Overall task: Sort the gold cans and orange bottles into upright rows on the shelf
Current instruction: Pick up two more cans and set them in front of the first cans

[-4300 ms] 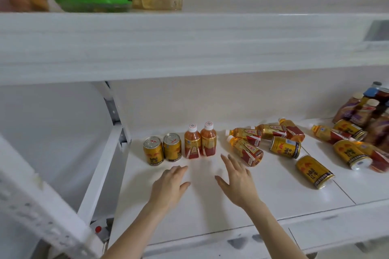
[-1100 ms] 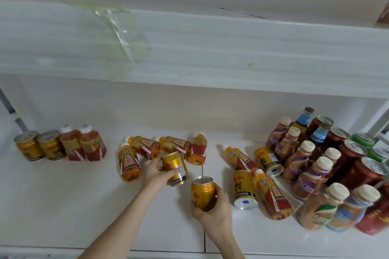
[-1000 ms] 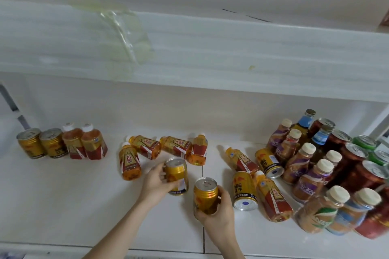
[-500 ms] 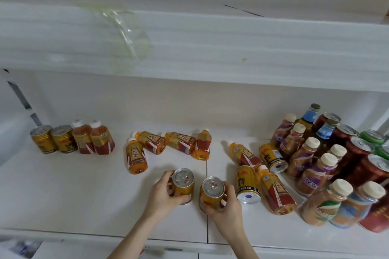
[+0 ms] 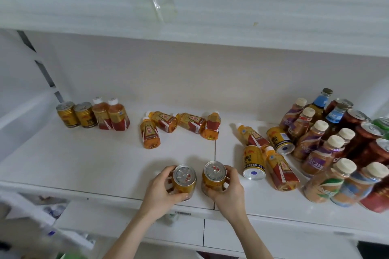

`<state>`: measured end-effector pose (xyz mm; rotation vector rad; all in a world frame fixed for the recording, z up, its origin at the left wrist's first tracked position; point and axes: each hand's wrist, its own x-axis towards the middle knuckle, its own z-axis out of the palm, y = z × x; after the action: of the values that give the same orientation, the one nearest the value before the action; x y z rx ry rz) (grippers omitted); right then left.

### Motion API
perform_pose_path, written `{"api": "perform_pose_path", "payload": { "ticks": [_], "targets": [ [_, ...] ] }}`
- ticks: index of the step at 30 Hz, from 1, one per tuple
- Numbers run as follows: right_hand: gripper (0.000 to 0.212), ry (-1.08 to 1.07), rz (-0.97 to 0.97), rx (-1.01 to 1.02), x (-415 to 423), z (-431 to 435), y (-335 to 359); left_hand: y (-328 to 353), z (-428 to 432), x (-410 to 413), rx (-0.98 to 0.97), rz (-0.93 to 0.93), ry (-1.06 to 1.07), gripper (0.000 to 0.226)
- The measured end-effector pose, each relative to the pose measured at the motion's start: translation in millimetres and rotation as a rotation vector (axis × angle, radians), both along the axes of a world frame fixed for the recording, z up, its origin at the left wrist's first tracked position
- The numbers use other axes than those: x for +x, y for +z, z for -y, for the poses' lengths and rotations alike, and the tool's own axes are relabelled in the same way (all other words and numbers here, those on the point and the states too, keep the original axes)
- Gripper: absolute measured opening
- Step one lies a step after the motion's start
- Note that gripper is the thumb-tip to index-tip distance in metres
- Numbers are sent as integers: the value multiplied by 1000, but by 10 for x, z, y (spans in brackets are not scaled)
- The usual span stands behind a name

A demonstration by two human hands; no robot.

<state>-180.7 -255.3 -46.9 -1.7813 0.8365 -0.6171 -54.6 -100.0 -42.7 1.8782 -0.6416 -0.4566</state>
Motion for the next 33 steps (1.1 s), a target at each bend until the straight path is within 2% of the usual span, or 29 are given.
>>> {"api": "perform_pose_path", "payload": {
  "ticks": [5,11,19,33],
  "targets": [
    [59,-3,27,-4,65,-230,35,73,-320,53,-13,-7,28,67],
    [61,-24,66,-6,243,-683,129,170,-794,326,10,-1,-17,70],
    [66,-99,78,5,604,-1350,183,358,-1442,705,27,37,-77,64],
    [65,26,28,-38,1385,-2073,246,358,-2083,1307,5,-10,-19,68]
  ]
}}
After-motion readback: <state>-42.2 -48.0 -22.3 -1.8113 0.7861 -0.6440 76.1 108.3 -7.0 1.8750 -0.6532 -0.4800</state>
